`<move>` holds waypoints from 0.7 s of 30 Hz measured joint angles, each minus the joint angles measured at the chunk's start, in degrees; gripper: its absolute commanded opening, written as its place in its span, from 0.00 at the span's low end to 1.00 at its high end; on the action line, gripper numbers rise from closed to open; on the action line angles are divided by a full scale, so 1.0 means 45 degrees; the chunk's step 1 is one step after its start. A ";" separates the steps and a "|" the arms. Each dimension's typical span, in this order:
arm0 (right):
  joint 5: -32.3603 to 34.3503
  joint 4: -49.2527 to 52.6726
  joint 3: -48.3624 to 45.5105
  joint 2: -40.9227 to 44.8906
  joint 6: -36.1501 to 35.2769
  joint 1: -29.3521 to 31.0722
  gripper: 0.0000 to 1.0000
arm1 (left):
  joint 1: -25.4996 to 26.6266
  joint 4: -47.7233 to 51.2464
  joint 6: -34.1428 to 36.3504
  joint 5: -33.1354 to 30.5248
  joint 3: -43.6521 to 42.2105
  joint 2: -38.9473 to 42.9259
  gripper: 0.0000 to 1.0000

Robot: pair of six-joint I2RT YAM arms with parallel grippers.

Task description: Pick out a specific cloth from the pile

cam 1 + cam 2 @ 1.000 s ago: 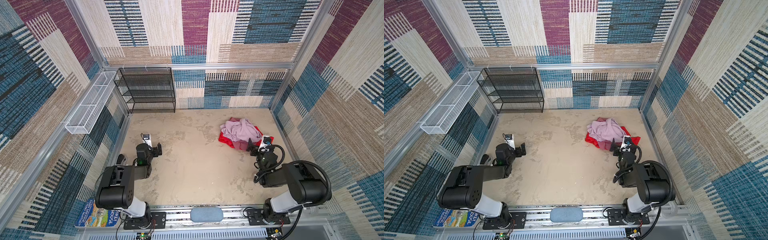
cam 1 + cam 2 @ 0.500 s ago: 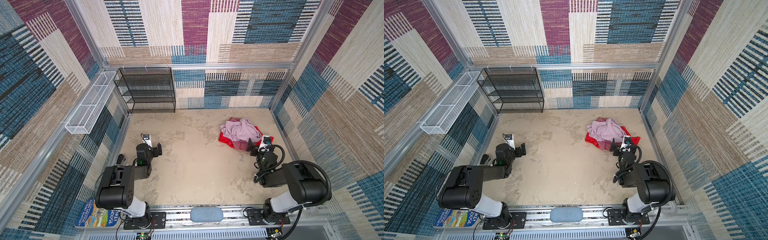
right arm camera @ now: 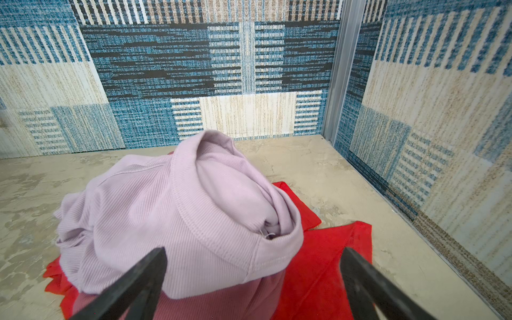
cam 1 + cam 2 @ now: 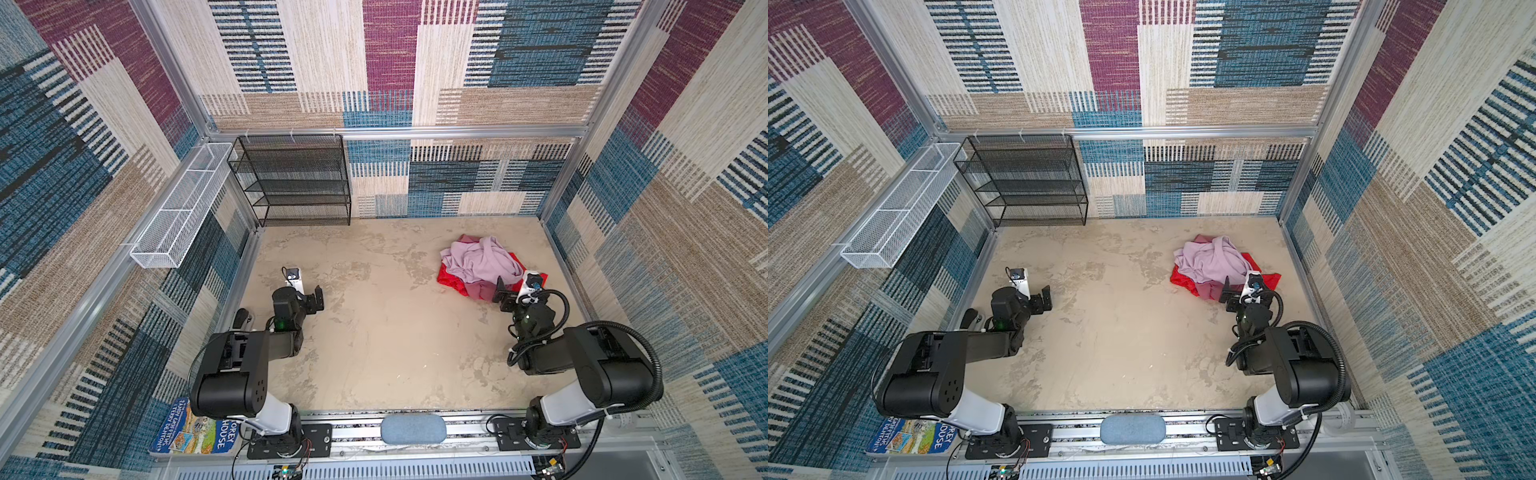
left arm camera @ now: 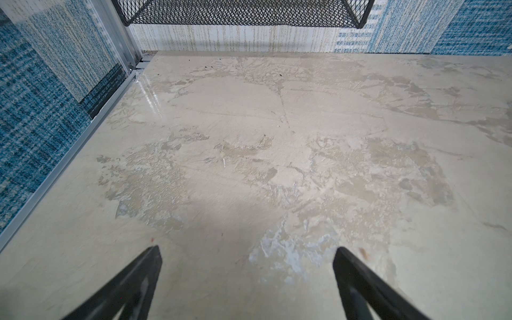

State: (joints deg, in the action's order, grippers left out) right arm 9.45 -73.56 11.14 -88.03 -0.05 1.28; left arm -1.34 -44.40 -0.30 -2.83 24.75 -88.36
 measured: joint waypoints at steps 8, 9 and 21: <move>0.0000 0.0024 0.0000 0.0049 0.0000 0.0010 0.95 | 0.0000 0.0058 0.0005 0.0005 -0.0005 0.0107 0.72; 0.0005 0.0262 0.0019 0.0262 -0.0005 0.0039 0.93 | 0.0029 0.0335 0.0000 -0.0010 0.0019 0.0427 0.66; 0.0665 0.9214 0.5610 0.4857 0.0894 0.1564 0.72 | 0.0685 0.5775 -0.1953 -0.0554 0.2924 0.4838 0.52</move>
State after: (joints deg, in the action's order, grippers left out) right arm 12.45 -32.10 36.38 -66.17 3.97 8.32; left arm 1.74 -18.41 -9.08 -5.32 37.91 -66.59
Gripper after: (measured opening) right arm 0.760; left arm 0.533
